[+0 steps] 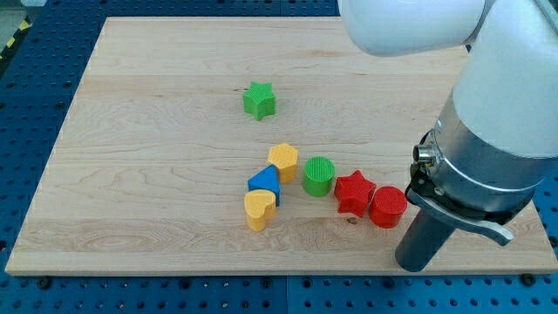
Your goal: Move green star closer to the yellow hexagon
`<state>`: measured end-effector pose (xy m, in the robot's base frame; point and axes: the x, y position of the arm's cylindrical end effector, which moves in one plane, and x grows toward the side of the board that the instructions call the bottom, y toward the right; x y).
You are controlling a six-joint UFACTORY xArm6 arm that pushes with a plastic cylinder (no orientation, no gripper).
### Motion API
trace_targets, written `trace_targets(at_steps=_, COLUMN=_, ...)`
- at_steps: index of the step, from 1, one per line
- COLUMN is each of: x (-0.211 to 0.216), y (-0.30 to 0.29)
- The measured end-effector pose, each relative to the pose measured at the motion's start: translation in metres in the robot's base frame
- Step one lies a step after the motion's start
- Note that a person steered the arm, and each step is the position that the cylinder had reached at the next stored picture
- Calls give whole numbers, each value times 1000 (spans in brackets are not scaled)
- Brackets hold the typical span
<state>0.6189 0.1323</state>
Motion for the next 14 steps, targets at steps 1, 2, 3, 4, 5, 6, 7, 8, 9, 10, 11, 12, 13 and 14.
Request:
trace_targets(at_steps=1, x=-1, y=-5)
trace_targets(at_steps=2, x=-1, y=39)
trace_targets(at_steps=3, x=-1, y=86)
trace_targets(at_steps=4, x=-38, y=130)
trace_targets(at_steps=5, x=-107, y=122)
trace_targets(at_steps=6, x=-160, y=52)
trace_targets(at_steps=7, x=-188, y=13)
trace_targets(at_steps=8, x=-221, y=-27)
trace_targets(at_steps=9, x=-245, y=-43)
trace_targets(at_steps=10, x=-258, y=-83)
trace_targets(at_steps=11, x=-255, y=-119)
trace_targets(at_steps=12, x=-253, y=-128)
trace_targets(at_steps=13, x=-235, y=-128)
trace_targets(at_steps=14, x=-222, y=-134)
